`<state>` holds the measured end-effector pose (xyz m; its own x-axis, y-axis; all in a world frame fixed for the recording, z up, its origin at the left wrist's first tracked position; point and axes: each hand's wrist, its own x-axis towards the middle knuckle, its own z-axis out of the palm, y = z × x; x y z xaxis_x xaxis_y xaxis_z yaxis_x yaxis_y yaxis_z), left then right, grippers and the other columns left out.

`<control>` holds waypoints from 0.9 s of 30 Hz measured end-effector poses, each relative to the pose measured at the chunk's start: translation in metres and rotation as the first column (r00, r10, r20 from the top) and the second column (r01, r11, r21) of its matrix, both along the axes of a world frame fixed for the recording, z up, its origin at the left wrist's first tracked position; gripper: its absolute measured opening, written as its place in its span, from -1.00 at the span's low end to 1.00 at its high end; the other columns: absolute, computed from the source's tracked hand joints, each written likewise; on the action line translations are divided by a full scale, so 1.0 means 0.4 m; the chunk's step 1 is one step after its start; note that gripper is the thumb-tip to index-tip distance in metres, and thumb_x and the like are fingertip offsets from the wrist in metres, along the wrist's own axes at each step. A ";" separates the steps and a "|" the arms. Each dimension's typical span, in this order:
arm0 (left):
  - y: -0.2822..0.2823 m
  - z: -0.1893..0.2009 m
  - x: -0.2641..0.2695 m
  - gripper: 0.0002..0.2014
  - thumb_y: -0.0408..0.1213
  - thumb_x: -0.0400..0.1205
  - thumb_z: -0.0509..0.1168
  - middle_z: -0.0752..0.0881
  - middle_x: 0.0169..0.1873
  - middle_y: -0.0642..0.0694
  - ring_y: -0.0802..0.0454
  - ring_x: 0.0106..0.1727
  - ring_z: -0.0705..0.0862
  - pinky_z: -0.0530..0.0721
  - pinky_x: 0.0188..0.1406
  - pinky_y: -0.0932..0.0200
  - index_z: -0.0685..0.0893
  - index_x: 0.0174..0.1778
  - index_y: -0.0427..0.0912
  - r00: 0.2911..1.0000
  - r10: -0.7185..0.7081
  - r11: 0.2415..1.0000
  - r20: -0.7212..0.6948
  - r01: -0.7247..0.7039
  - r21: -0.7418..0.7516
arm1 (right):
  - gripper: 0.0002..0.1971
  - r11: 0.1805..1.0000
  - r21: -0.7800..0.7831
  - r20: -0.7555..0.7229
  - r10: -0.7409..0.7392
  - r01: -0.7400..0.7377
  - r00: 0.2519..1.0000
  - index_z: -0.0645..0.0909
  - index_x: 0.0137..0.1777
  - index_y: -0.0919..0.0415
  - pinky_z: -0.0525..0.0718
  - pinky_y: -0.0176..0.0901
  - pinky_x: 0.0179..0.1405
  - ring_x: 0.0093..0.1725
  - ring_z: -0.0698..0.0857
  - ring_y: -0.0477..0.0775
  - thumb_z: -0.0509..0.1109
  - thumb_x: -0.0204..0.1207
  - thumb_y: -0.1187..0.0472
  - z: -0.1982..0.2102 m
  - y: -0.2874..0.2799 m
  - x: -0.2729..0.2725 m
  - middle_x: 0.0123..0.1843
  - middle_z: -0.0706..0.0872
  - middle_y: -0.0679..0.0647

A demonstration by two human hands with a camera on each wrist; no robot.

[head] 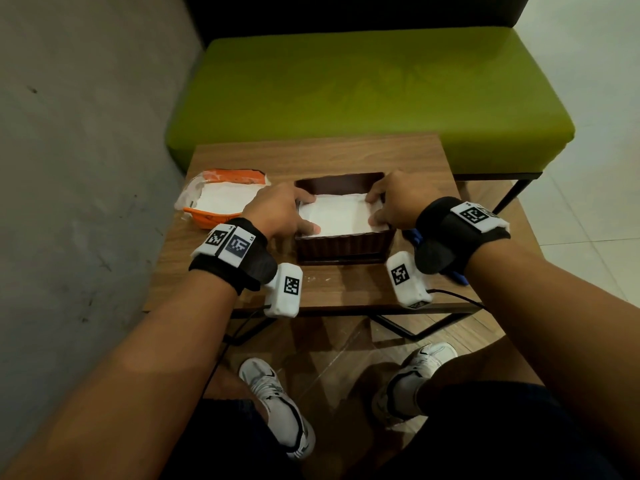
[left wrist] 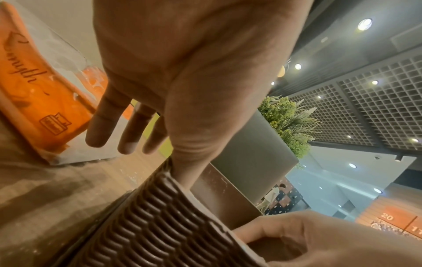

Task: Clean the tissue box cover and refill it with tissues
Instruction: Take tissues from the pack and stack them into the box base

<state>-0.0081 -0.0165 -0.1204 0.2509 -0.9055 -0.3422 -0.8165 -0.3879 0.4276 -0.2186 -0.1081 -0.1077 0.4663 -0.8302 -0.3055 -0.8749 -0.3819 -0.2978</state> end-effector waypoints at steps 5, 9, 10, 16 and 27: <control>0.009 0.005 0.007 -0.25 -0.04 0.48 0.72 0.73 0.44 -0.06 -0.12 0.43 0.67 0.60 0.43 0.06 0.66 0.61 0.02 0.999 -0.009 1.000 -0.044 0.008 -0.025 | -0.67 1.000 0.028 0.098 -0.009 0.007 0.995 0.78 0.26 0.07 0.55 -0.13 -0.12 -0.03 0.68 0.11 0.65 0.49 0.15 0.008 0.006 -0.009 0.18 0.79 0.13; 0.055 0.031 0.046 -0.56 -0.05 0.58 0.64 0.81 0.24 -0.05 -0.04 0.07 0.68 0.60 0.07 0.10 0.81 0.39 0.14 0.932 0.061 0.980 -0.358 -0.124 -0.157 | -0.84 0.990 -0.123 0.239 -0.037 0.068 0.970 0.79 0.14 0.06 0.60 -0.09 -0.15 -0.04 0.70 0.20 0.54 0.58 0.17 0.045 0.019 0.000 0.14 0.73 0.14; 0.068 0.039 0.062 -0.66 -0.04 0.61 0.62 0.83 0.18 -0.05 -0.07 0.01 0.70 0.67 0.00 -0.01 0.84 0.31 0.16 0.887 0.102 0.964 -0.451 -0.199 -0.174 | -0.86 0.982 -0.166 0.279 -0.038 0.088 0.960 0.78 0.12 0.04 0.69 -0.02 -0.09 0.00 0.71 0.23 0.53 0.59 0.14 0.059 0.025 0.014 0.17 0.70 0.13; 0.128 0.054 0.223 -0.93 -0.22 0.79 0.39 0.81 0.02 -0.14 -0.02 -0.03 0.85 0.88 -0.19 0.10 0.76 0.12 -0.10 0.379 0.370 0.654 -0.848 -0.755 -0.052 | -0.87 0.991 -0.049 0.465 0.130 -0.122 0.876 0.79 0.12 0.14 0.66 -0.24 -0.28 -0.14 0.76 -0.04 0.53 0.62 0.18 0.160 0.074 0.215 0.00 0.82 0.03; 0.193 -0.090 0.323 -0.79 -0.12 0.71 0.49 0.73 -0.03 0.00 0.05 0.01 0.68 0.79 0.13 -0.01 0.69 0.21 -0.03 0.067 0.634 0.321 -0.771 -0.929 0.183 | -0.70 0.906 0.106 0.090 0.401 -0.409 0.912 0.80 0.26 0.25 0.76 -0.07 0.01 0.01 0.76 0.10 0.60 0.54 0.25 0.007 0.096 0.625 0.24 0.83 0.19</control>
